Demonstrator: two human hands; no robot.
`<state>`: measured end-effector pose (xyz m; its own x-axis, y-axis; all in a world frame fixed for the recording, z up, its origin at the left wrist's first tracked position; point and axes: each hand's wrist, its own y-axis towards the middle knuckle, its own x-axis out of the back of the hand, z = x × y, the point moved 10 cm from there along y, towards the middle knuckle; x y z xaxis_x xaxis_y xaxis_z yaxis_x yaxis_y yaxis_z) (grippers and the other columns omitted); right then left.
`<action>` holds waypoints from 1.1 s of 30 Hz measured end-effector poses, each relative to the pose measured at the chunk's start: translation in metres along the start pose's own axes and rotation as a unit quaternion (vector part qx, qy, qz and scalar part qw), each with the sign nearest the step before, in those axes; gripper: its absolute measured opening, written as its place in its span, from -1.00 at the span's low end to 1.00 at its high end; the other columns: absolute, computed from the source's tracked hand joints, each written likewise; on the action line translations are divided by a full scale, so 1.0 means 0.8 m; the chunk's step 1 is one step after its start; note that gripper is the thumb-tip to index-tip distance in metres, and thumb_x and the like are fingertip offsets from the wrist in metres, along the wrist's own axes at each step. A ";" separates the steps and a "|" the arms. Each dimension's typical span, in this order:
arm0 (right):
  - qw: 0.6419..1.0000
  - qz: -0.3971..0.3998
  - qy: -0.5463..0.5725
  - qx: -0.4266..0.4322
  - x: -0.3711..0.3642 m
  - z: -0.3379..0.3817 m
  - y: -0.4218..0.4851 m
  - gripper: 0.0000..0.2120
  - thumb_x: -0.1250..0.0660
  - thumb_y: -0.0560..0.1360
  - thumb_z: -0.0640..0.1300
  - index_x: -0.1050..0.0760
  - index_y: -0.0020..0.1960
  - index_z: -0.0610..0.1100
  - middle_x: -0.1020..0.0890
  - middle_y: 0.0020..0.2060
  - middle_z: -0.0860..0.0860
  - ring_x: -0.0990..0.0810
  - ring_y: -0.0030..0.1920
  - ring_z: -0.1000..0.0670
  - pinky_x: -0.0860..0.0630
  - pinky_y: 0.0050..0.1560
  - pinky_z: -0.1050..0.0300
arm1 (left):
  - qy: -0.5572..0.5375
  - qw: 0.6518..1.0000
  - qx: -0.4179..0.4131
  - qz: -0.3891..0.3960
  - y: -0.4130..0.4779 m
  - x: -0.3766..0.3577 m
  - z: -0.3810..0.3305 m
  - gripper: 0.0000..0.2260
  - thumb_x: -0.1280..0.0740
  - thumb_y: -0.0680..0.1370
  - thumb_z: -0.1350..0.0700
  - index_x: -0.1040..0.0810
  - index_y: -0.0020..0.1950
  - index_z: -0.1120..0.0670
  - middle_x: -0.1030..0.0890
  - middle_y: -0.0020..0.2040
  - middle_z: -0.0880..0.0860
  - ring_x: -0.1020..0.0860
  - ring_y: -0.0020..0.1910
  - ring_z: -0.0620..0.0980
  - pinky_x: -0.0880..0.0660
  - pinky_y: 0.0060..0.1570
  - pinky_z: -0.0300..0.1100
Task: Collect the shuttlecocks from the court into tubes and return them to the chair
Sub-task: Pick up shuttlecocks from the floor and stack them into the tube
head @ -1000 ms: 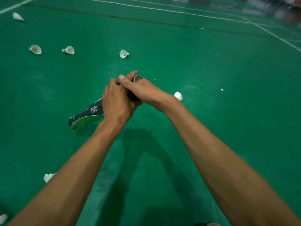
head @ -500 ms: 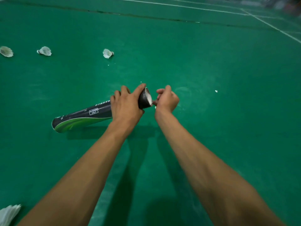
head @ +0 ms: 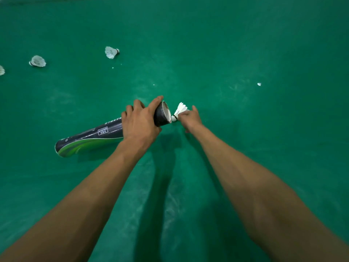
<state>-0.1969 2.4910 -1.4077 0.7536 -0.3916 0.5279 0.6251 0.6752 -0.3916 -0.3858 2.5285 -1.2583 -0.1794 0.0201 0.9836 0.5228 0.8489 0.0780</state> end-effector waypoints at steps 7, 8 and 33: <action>0.999 0.017 -0.005 0.041 -0.030 -0.001 0.023 -0.70 -0.36 0.53 -0.14 -0.64 0.22 -0.21 -0.18 0.58 -0.01 -0.44 0.39 -0.15 -0.49 0.32 -0.19 | 0.003 1.000 0.014 -0.004 0.002 -0.004 0.010 -0.15 -0.55 0.40 -0.01 -0.21 0.58 -0.33 -0.46 0.24 0.16 -0.46 0.17 0.28 -0.37 0.22 0.11; 0.999 0.009 -0.009 0.042 -0.033 0.000 0.024 -0.71 -0.34 0.51 -0.16 -0.64 0.19 -0.21 -0.29 0.50 -0.05 -0.50 0.32 -0.16 -0.49 0.32 -0.16 | 0.004 1.000 0.017 -0.007 0.002 -0.003 0.013 -0.16 -0.54 0.40 -0.01 -0.22 0.58 -0.33 -0.46 0.23 0.16 -0.46 0.16 0.28 -0.37 0.22 0.10; 0.918 0.117 0.086 0.368 -0.087 0.285 -0.240 -0.78 -0.31 0.37 -0.08 -0.74 -0.17 -0.03 -0.73 -0.16 0.03 -0.68 -0.06 -0.02 -0.58 0.17 -0.12 | -0.028 0.983 0.169 -0.064 -0.076 0.110 0.240 -0.11 -0.57 0.41 -0.05 -0.15 0.62 -0.30 -0.45 0.26 0.20 -0.45 0.22 0.30 -0.35 0.30 0.13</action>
<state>-0.4156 2.5305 -1.1974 0.9105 -0.2324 0.3420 0.1833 0.9682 0.1699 -0.5932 2.5799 -1.2080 -0.2761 -0.0764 0.9581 0.1889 0.9731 0.1320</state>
